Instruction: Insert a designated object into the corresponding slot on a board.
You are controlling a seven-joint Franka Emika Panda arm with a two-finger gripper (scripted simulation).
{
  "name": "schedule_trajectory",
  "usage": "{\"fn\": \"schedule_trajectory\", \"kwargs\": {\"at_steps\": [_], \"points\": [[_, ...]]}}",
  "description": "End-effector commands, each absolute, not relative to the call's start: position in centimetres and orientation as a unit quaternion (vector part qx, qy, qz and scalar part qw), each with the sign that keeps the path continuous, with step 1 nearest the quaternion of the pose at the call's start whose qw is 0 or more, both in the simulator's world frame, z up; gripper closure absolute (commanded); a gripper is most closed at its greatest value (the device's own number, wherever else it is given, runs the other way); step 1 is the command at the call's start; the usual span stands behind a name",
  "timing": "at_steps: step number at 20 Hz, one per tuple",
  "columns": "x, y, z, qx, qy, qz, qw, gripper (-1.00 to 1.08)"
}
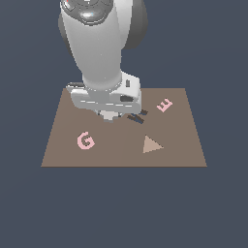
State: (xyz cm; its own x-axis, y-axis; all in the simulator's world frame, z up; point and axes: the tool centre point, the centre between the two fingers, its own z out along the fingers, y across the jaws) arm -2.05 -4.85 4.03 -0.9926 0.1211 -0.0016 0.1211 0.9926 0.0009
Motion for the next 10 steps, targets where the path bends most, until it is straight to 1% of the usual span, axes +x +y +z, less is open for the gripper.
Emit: {"fn": "schedule_trajectory", "kwargs": {"at_steps": [1, 10], "points": [[-2.5, -4.8, 4.1, 0.027, 1.0, 0.0, 0.001, 1.08], [-3.6, -4.7, 4.1, -0.045, 0.999, 0.0, 0.001, 1.08]]}}
